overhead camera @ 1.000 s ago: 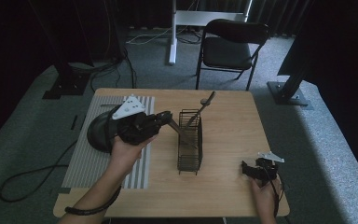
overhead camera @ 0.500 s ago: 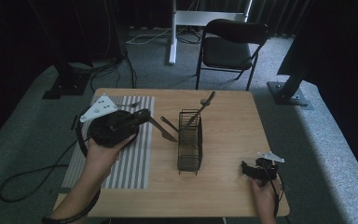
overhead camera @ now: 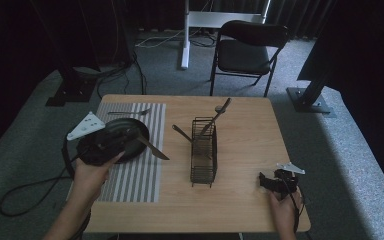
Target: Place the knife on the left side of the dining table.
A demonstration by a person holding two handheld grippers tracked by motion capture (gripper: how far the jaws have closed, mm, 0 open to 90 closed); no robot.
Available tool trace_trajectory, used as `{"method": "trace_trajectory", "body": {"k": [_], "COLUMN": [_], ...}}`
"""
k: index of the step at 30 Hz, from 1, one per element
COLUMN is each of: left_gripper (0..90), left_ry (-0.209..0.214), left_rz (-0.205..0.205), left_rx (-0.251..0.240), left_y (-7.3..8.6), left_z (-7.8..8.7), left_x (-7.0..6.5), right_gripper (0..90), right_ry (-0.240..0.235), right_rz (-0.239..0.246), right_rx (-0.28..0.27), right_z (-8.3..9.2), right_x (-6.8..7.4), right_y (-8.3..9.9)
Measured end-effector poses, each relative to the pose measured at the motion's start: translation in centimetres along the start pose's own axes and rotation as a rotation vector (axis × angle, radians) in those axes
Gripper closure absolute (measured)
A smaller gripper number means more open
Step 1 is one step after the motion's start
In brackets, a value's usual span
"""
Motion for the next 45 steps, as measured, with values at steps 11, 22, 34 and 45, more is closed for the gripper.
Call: {"method": "trace_trajectory", "body": {"k": [11,22,34,45], "left_gripper": [83.9,83.9,83.6,80.8], "left_ry": [-0.081,-0.095,-0.094,-0.098], "left_rz": [0.095,0.164,0.208,0.247], "left_rx": [0.051,0.089,0.111,0.135], "left_y": [4.4,7.4,8.7,9.6], "left_z": [0.4,-0.3,-1.0,-0.1], "left_x": [3.5,5.2,6.1,7.6], "right_gripper": [12.5,12.5,12.5,12.5], "right_ry": [0.0,0.0,0.0,0.001], "right_rz": [0.001,0.001,0.0,0.0], "right_rx": [0.0,-0.001,-0.001,-0.001], "right_z": [0.0,0.0,0.0,0.0], "right_x": [0.0,0.0,0.0,0.0], "right_y": [0.0,0.0,0.0,0.0]}}
Point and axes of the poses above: each handheld gripper's, and its own axes: z roughly backward along the jaws, y roughly out of its underside, x roughly to its left, the point moved 3 cm from there along -z, roughly forward along the jaws, and after that the axes turned 2 degrees about -y, right-handed, at the moved point
